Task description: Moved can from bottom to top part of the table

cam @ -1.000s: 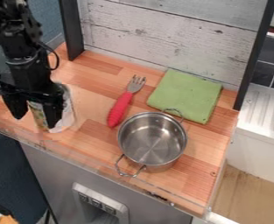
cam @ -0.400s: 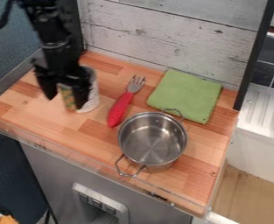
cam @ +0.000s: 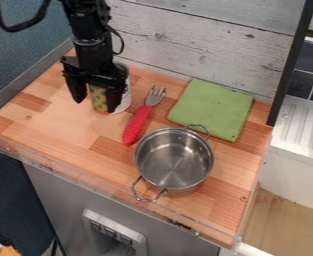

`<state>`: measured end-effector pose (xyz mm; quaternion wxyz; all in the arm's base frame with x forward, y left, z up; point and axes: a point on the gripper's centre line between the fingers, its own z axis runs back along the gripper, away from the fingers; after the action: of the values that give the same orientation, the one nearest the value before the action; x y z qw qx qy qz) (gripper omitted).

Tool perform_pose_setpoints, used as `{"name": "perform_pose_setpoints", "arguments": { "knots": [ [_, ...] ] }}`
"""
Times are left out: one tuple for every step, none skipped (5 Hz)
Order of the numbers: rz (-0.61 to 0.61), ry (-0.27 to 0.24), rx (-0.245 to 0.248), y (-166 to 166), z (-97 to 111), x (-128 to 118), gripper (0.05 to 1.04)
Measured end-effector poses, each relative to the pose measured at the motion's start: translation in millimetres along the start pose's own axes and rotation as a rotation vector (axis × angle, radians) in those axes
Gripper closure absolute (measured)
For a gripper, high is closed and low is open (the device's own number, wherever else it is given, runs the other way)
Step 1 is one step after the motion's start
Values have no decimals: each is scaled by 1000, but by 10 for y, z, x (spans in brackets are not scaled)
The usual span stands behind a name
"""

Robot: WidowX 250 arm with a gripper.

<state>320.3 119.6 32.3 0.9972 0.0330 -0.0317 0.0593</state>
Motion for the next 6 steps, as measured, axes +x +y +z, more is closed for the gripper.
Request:
{"name": "perform_pose_setpoints", "arguments": {
  "knots": [
    [46, 5, 36, 72, -41, 137, 83],
    [67, 2, 37, 121, -57, 214, 83],
    [56, 7, 9, 122, -48, 207, 83],
    [3, -53, -37, 42, 225, 225, 83],
    [-48, -116, -61, 25, 509, 178, 83],
    [-66, -141, -58, 61, 642, 74, 83]
  ]
}}
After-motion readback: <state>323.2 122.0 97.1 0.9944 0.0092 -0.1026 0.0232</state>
